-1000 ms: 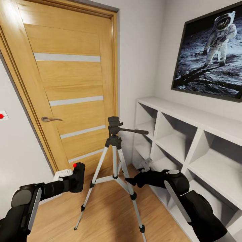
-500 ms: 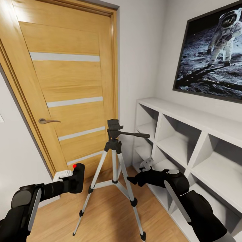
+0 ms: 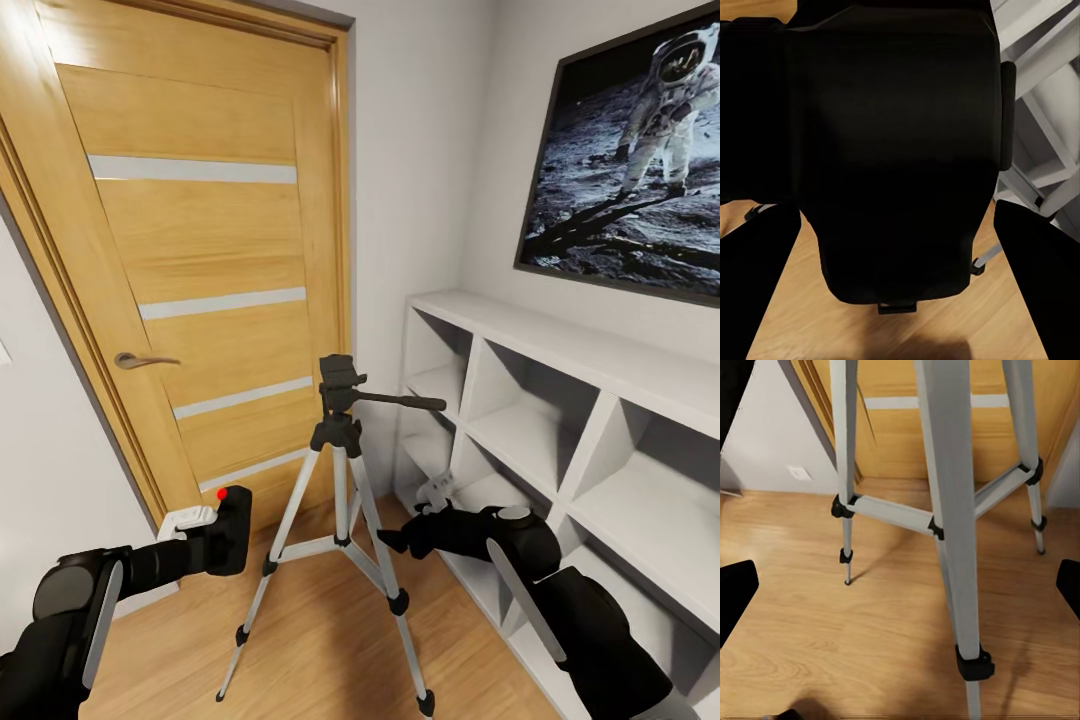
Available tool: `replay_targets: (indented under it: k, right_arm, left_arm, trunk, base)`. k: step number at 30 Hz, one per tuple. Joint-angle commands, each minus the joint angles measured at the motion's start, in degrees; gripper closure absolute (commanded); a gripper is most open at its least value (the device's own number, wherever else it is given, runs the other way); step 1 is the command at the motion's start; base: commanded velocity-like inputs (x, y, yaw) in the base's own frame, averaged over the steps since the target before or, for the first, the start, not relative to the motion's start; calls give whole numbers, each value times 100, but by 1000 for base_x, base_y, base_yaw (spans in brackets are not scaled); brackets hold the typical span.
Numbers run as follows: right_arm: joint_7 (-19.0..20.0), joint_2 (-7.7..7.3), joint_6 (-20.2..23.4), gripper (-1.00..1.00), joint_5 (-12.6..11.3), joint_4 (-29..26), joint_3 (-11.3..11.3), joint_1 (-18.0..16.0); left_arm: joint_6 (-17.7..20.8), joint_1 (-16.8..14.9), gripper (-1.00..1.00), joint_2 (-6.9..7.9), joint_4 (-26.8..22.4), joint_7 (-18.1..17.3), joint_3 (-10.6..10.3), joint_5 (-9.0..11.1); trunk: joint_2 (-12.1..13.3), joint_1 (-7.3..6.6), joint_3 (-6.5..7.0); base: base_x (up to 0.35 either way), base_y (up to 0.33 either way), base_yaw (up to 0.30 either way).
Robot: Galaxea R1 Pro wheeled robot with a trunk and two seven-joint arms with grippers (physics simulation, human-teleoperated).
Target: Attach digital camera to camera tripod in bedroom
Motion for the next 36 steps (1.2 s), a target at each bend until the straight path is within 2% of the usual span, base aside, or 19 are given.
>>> replay_targets:
  k: [1,13,22,36]
  right_arm:
    - [-18,-2,30,-100,-40,44,9,-9]
    - [-22,83,-80,-100,-42,501,25,-22]
    - [-24,218,-398,-100,-34,766,31,-23]
    - [-31,264,-504,-100,-33,977,34,-37]
  left_arm:
    - [22,-7,100,0,-5,-62,7,-46]
    - [22,-7,100,1,-6,-68,0,-46]
    - [22,-7,100,1,-6,-69,0,-48]
    - [22,-7,100,5,-6,-60,0,-55]
  trunk:
    - [-14,4,-13]
    - [-14,4,-13]
    - [-14,4,-13]
    - [-14,4,-13]
  base:
    - [0,0,0]
    - [0,0,0]
    - [6,1,0]
    - [91,18,0]
